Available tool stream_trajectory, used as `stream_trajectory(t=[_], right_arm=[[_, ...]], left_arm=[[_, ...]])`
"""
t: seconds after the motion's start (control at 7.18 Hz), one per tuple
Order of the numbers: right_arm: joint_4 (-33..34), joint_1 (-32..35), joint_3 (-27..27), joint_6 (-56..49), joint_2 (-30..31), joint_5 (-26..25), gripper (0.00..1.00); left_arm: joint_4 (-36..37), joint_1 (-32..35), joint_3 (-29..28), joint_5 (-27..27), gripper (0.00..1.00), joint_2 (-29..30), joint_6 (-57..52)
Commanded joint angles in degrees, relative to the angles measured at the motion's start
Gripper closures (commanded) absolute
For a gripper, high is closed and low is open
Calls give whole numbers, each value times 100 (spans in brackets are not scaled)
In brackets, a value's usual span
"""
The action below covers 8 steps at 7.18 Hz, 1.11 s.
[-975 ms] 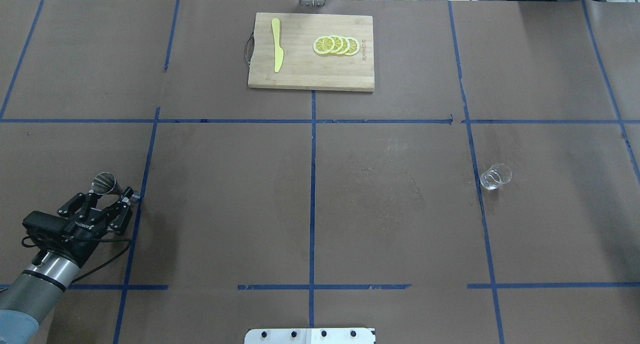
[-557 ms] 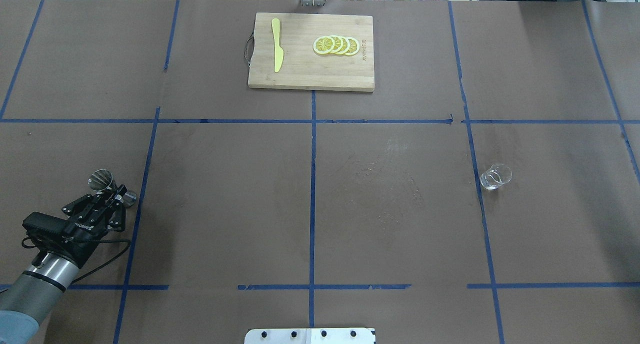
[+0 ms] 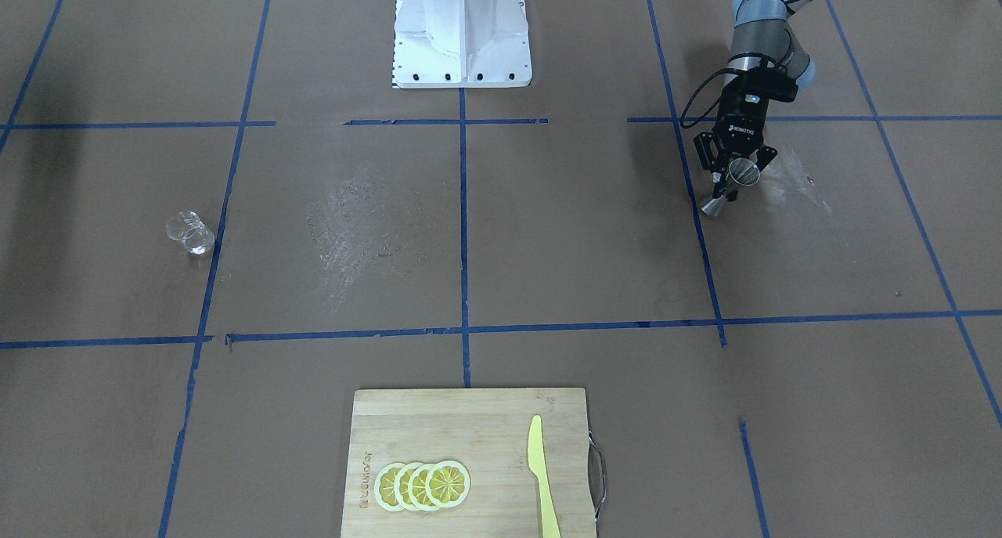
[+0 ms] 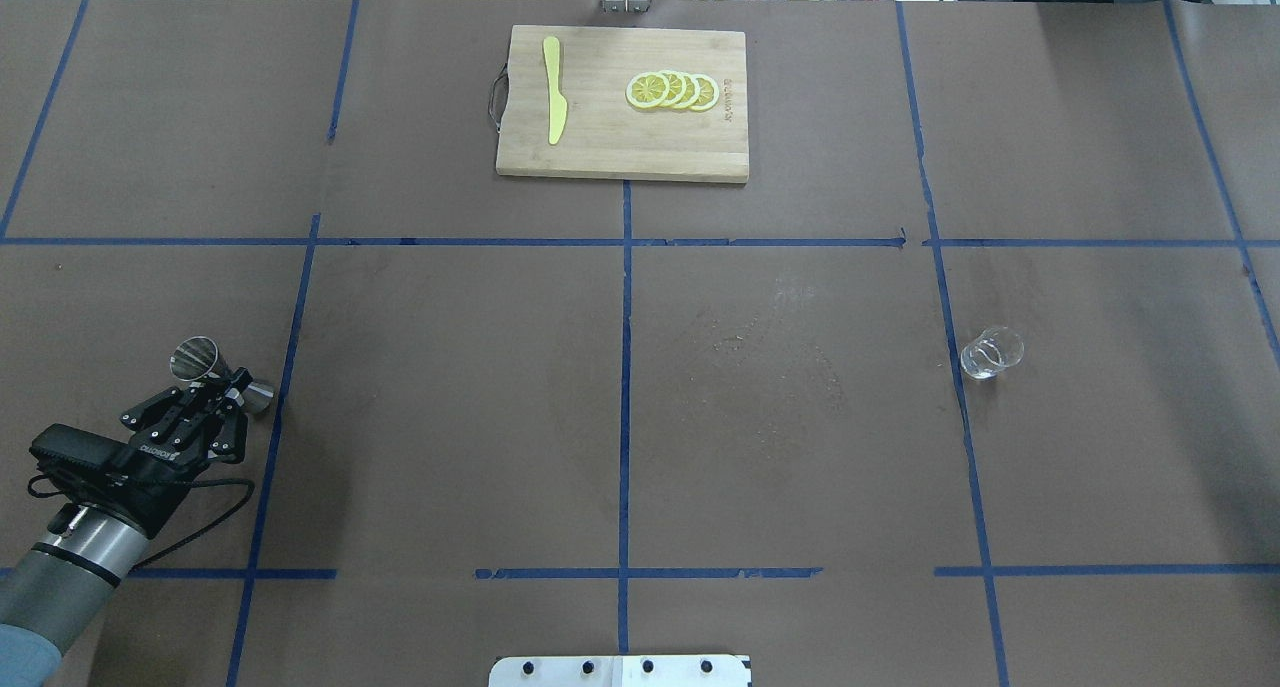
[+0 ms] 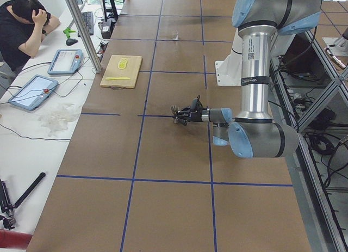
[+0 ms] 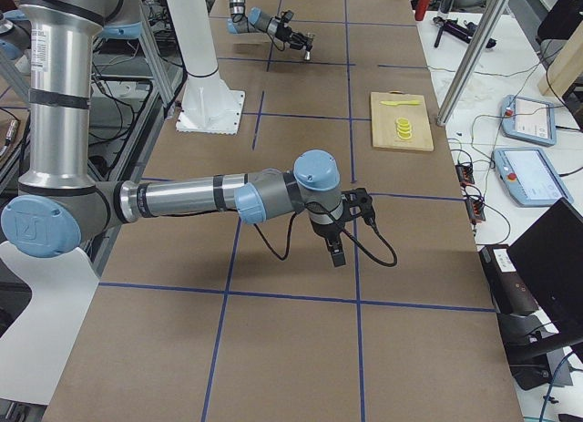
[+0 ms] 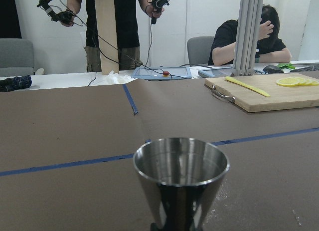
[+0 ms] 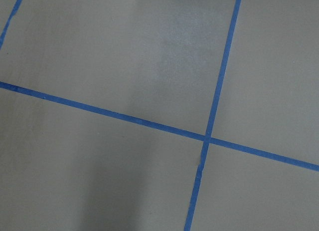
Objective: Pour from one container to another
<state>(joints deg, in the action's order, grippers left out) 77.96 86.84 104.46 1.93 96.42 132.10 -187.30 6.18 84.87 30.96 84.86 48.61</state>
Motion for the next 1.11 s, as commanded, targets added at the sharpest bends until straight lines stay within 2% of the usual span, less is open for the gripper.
stream_trajectory(t=[0.0, 0.14, 0.28, 0.56, 0.7, 0.98], right_arm=[[0, 0, -4, 0, 0, 0, 0], [0, 0, -13, 0, 0, 0, 0], [0, 0, -13, 0, -9, -9, 0], [0, 0, -22, 0, 0, -9, 0], [0, 0, -22, 0, 0, -9, 0], [0, 0, -22, 0, 0, -9, 0]], left_arm=[[-829, 24, 47, 180, 100, 21, -1458], [-1443, 172, 39, 687, 100, -5, -2025], [-1736, 487, 47, 1414, 100, 4, -2466], [-1740, 1705, 47, 3695, 100, 74, -3074], [-1670, 2321, 39, 4872, 100, 353, -3103], [-629, 2843, 21, 6345, 100, 1422, -3155]])
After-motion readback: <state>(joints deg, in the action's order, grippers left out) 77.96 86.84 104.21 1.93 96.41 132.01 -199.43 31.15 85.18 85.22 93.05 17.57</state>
